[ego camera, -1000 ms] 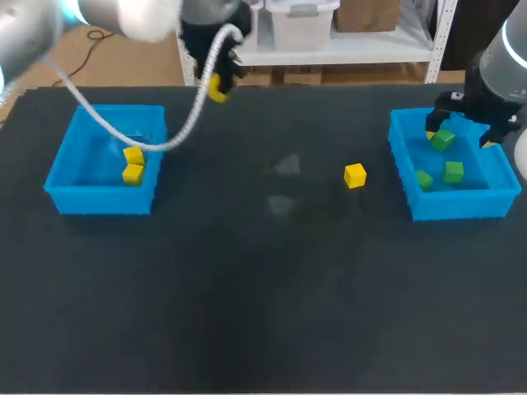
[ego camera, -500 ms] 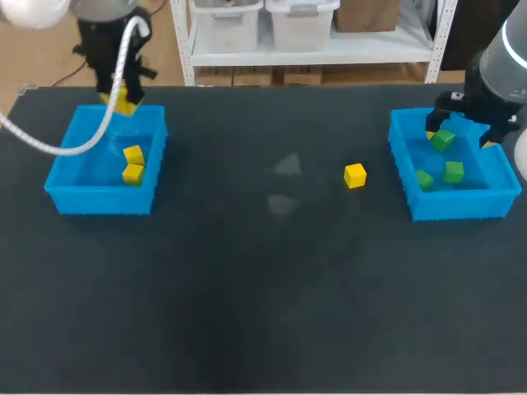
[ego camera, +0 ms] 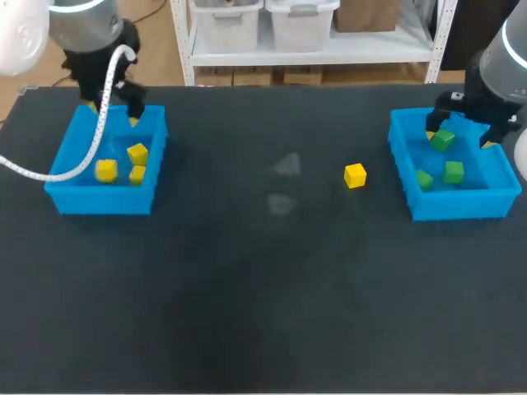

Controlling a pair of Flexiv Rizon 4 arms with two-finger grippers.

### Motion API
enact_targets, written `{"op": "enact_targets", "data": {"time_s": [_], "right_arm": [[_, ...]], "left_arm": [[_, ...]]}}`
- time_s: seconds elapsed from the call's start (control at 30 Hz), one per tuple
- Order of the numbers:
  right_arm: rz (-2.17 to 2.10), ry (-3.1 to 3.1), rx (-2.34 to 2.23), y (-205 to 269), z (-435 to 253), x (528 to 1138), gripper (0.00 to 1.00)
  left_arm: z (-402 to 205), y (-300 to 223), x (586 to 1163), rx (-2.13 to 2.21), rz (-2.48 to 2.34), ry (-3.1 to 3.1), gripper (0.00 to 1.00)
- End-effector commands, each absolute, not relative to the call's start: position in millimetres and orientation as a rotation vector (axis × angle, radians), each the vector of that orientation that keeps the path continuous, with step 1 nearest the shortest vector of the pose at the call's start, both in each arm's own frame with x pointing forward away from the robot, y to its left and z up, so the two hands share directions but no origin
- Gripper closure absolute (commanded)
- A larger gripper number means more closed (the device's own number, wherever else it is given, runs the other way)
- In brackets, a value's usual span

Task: Put the green cubes in the right bin and the yellow cubes in the left bin.

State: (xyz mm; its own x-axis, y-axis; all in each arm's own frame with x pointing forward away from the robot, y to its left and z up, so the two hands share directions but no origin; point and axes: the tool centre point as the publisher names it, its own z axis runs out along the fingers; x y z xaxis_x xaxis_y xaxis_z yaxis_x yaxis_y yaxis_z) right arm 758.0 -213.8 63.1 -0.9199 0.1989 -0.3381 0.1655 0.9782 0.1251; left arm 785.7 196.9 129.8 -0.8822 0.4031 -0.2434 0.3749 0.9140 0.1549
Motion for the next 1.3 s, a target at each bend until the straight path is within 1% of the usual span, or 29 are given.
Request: {"op": "enact_targets", "data": {"time_s": [0.03, 0.07, 0.33, 0.47, 0.63, 0.83, 1.0, 1.3], "right_arm": [[0.129, 2.762, 0.266, -214, 63, 756, 0.0], [0.129, 2.762, 0.266, -214, 63, 756, 0.0], [0.129, 2.762, 0.266, -214, 63, 756, 0.0], [0.129, 2.762, 0.266, -214, 63, 756, 0.0], [0.129, 2.762, 0.266, -214, 63, 756, 0.0], [0.129, 2.762, 0.266, -214, 63, 756, 0.0], [0.129, 2.762, 0.266, -214, 63, 756, 0.0], [0.129, 2.762, 0.266, -214, 63, 756, 0.0]], "left_arm": [[160, 150, 785, 0.711, 0.045, 2.64, 0.0], [163, 141, 785, 0.74, 0.032, 2.624, 0.0], [168, 5, 770, 1.155, -0.156, 2.456, 0.0], [152, -49, 757, 1.321, -0.224, 2.426, 0.0], [122, -99, 755, 1.441, -0.243, 2.398, 0.0], [76, -143, 750, 1.613, -0.189, 2.378, 0.0], [40, -160, 752, 1.686, -0.191, 2.405, 0.0], [14, -186, 761, 1.694, -0.2, 2.46, 0.0]]}}
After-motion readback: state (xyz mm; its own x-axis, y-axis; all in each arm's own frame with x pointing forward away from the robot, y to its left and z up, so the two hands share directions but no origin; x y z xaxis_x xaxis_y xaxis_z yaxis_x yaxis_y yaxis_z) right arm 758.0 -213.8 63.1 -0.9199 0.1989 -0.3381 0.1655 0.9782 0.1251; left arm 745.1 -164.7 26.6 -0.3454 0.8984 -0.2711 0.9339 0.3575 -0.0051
